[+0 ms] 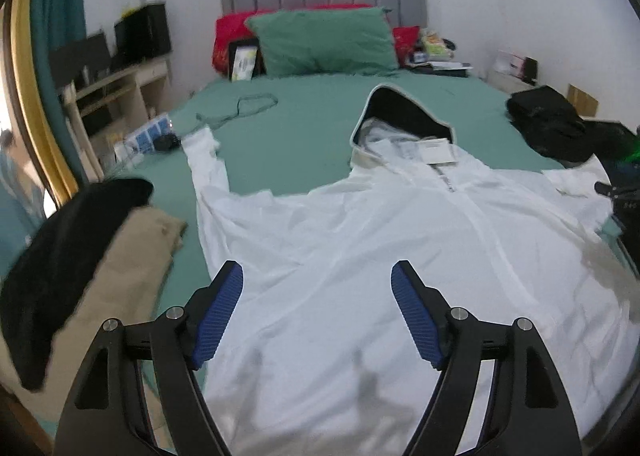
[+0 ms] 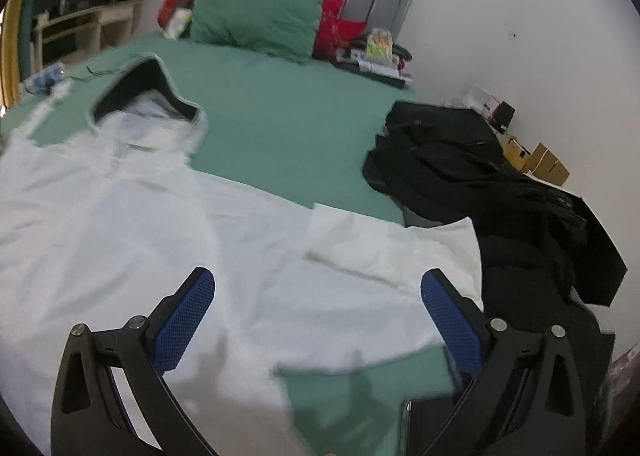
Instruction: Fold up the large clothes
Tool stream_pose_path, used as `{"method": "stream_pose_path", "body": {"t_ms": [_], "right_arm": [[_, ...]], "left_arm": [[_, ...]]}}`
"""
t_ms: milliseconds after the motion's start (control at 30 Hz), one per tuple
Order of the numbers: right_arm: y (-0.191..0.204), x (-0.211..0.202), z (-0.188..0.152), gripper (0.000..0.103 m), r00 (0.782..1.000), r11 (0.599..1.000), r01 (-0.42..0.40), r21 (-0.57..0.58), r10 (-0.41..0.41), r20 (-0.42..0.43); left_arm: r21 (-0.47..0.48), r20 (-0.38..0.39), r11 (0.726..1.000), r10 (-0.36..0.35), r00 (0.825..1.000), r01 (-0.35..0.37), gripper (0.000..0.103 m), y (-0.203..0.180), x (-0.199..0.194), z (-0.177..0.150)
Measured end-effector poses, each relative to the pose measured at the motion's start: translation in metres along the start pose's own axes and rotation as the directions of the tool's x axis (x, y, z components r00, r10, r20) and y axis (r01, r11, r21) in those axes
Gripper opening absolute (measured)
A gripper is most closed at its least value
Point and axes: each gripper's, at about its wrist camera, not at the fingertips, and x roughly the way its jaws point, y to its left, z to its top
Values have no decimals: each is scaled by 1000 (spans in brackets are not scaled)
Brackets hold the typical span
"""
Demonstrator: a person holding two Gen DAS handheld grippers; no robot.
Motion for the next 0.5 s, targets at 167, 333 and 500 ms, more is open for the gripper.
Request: {"method": "stream_pose_path", "body": {"t_ms": [167,333,500], "right_arm": [[-16,77,3,99,995,998,-6,-68,-1,-103],[-29,119,-3,40,979,994,-107,-14,103,-174],[-31,110,1,3,984,994,-94,55,101,-149]], "left_arm": [[-52,-66,998,-38,997,35,80,11,30,5],[-89,-93,993,-89,992,81,80,17,49,8],[-53,-106,992,-122,987,117,80,9,56,7]]}}
